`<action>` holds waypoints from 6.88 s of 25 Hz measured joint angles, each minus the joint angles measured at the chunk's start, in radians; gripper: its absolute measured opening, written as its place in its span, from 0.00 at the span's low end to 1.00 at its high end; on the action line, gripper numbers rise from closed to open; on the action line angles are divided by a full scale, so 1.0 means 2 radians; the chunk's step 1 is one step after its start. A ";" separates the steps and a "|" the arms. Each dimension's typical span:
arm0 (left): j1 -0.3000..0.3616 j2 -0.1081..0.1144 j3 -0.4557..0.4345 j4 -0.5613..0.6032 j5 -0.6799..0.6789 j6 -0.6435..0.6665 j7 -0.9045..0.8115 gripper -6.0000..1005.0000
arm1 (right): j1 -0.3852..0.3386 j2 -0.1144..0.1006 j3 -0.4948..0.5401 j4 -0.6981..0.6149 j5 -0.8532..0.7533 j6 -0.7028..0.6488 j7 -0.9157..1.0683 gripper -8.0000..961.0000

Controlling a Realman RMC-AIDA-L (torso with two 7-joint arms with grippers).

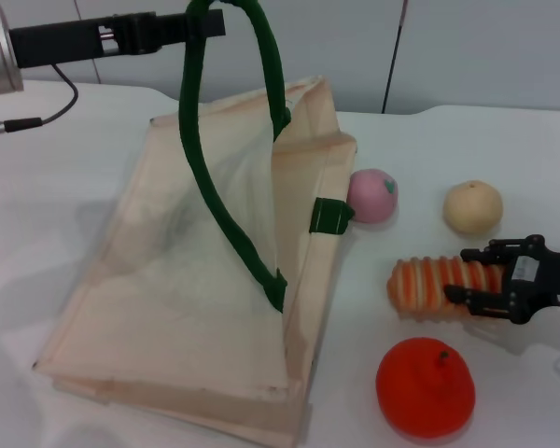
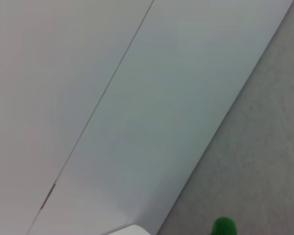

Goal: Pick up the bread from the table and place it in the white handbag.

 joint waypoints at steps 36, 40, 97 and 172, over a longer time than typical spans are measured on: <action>-0.029 -0.007 0.000 0.005 0.005 0.001 -0.002 0.11 | 0.138 0.009 -0.030 0.113 0.055 0.005 -0.057 0.38; -0.031 -0.007 0.000 0.006 0.005 0.002 -0.004 0.11 | 0.152 0.011 -0.030 0.123 0.054 -0.001 -0.067 0.34; -0.013 -0.007 0.000 0.006 -0.001 -0.009 -0.009 0.26 | 0.048 0.007 0.119 0.110 0.077 -0.089 -0.098 0.93; 0.141 -0.086 -0.004 0.215 -0.457 -0.215 0.527 0.62 | -0.052 0.011 0.386 0.196 0.260 -0.069 -0.336 0.93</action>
